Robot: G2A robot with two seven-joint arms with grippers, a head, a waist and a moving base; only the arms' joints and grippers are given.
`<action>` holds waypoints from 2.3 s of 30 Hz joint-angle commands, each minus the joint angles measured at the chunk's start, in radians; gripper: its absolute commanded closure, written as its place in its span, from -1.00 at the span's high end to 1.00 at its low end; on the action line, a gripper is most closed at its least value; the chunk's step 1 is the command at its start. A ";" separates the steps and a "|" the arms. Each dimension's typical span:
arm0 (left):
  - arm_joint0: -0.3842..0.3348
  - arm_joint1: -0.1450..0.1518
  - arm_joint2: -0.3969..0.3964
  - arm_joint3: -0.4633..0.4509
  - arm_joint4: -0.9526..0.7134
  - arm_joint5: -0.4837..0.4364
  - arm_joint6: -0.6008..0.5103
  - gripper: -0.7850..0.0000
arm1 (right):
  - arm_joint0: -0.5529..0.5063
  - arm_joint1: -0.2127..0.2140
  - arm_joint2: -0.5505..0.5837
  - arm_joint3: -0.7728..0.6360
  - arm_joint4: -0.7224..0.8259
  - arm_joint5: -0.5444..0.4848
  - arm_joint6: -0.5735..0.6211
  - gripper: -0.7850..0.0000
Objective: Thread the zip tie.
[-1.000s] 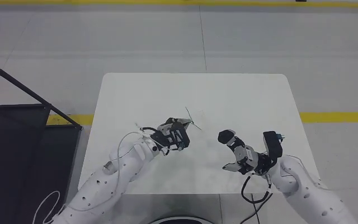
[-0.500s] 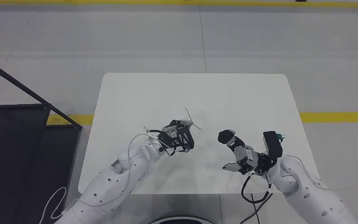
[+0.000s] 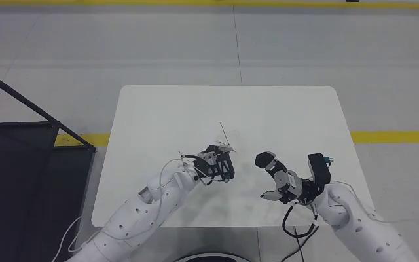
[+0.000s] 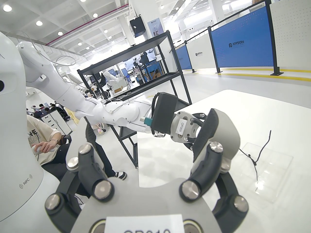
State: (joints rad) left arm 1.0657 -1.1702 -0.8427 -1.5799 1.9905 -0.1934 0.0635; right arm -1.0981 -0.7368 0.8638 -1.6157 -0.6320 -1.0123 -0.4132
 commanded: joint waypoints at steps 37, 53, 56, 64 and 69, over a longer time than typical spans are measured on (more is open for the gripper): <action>0.027 -0.030 -0.035 0.005 -0.028 -0.051 0.020 0.54 | 0.000 0.000 0.000 0.000 0.000 0.000 0.000 1.00; 0.095 -0.028 -0.167 -0.072 -0.333 -0.123 0.080 1.00 | 0.000 0.000 0.000 0.000 0.000 0.000 0.000 1.00; 0.126 -0.023 -0.217 -0.085 -0.452 -0.162 0.111 1.00 | 0.000 0.000 0.000 0.000 0.000 0.000 0.000 1.00; 0.191 -0.009 -0.342 -0.122 -0.700 -0.284 0.141 1.00 | -0.050 -0.009 0.032 -0.041 0.025 0.299 0.046 1.00; 0.230 -0.003 -0.387 -0.153 -0.770 -0.310 0.140 1.00 | -0.111 -0.013 0.075 -0.108 -0.008 0.500 0.044 1.00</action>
State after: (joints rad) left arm 1.2893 -1.1735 -1.2239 -1.7301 1.2347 -0.4973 0.2042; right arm -1.1968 -0.7490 0.9303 -1.7155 -0.6307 -0.5610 -0.3630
